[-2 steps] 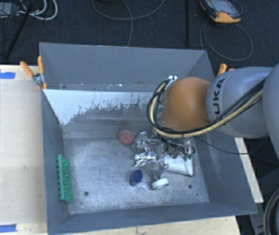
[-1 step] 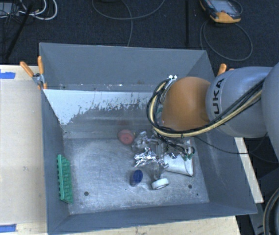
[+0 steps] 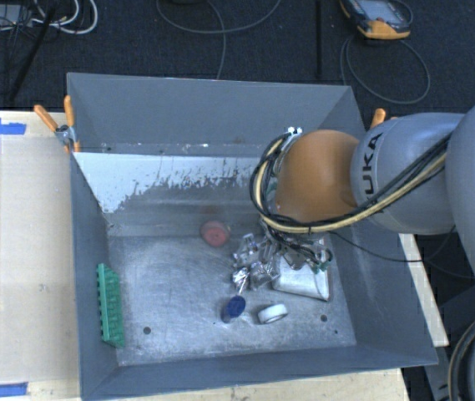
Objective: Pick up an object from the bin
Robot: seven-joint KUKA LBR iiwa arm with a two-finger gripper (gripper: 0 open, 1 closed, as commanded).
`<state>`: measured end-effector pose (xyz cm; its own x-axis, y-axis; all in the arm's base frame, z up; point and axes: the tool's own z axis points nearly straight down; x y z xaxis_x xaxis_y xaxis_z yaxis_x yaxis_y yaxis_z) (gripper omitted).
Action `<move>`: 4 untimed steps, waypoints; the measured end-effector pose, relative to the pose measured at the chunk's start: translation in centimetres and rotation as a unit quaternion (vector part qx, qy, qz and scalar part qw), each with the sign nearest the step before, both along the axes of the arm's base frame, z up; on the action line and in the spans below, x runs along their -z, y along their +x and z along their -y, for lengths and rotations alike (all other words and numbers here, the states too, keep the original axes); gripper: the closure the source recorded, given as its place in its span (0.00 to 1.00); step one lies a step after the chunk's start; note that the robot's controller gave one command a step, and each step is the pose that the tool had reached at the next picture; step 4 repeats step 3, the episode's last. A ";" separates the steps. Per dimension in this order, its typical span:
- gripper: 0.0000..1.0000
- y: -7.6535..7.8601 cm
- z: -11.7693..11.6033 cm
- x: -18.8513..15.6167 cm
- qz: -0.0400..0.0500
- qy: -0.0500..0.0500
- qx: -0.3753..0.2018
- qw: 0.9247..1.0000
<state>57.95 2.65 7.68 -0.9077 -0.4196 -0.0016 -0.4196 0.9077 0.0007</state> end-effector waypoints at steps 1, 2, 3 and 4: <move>1.00 0.2 -0.1 -7.8 0.004 0.000 0.003 1.000; 1.00 0.3 -0.2 -8.2 0.000 0.000 0.005 1.000; 1.00 0.3 -0.1 -9.5 0.000 0.000 0.007 1.000; 1.00 0.3 -0.1 -9.5 0.000 0.000 0.007 1.000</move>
Offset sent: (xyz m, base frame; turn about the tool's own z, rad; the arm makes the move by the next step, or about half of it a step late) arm 0.0001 0.0000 0.0740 0.0000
